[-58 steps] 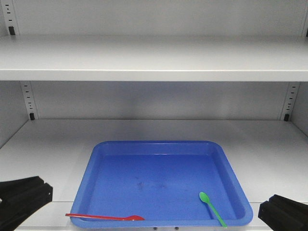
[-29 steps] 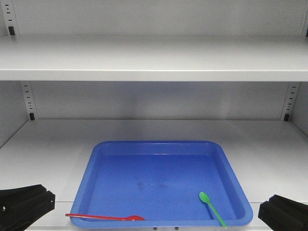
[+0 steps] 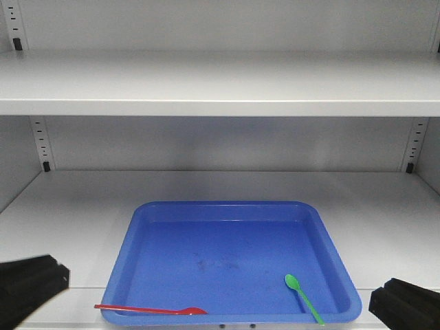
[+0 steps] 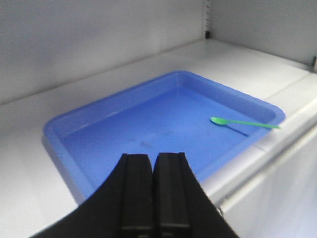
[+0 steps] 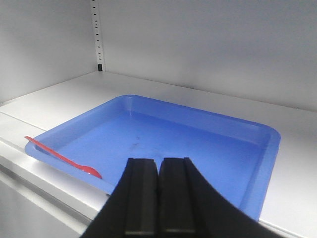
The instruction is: Sort red and green spoons into left cabinet
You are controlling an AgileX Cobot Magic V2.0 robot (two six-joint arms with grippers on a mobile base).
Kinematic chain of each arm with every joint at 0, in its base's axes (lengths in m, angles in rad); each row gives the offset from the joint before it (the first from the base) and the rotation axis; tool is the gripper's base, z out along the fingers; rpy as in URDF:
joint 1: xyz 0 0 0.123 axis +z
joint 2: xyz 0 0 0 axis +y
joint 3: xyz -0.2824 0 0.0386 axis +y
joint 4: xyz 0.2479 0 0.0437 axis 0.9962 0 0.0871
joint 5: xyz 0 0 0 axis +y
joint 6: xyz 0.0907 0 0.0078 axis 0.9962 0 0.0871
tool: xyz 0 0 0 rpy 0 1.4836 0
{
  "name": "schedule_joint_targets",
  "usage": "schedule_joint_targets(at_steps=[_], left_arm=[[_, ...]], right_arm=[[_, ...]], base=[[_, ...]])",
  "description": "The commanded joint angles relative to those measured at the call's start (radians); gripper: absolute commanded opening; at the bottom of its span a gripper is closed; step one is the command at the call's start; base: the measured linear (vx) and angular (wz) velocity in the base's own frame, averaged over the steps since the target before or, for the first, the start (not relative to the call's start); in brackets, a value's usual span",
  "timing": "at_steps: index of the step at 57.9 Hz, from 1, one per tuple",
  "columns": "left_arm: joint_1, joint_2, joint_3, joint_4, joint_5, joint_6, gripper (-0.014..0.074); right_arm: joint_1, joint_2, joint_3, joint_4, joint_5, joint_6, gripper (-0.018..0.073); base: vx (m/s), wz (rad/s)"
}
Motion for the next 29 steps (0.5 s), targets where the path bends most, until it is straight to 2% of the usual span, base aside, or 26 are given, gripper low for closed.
schedule_joint_targets(at_steps=[1,8,14,22,29], left_arm=[[0.064,-0.007,-0.022,-0.066,-0.102,-0.019,0.0],[0.14,-0.024,0.048,-0.147,-0.177,0.026,0.0],[0.173,-0.078,0.143,-0.181,-0.262,0.06,0.0],[0.219,-0.181,0.278,-0.179,-0.376,0.066,0.0],[0.281,-0.28,0.373,-0.181,-0.382,0.056,0.0]], right_arm=[[0.003,-0.002,-0.034,-0.007,-0.072,-0.013,-0.0004],[0.003,-0.002,-0.034,-0.007,-0.071,-0.013,-0.0004],[0.003,-0.002,-0.034,-0.007,-0.071,-0.013,-0.0004],[0.003,-0.002,-0.034,-0.007,-0.071,-0.013,-0.0004],[0.003,-0.002,-0.034,-0.007,-0.071,-0.013,-0.0004]], base=[[0.0,0.01],[0.0,0.01],[0.0,0.0],[0.0,0.0],[0.0,0.0]])
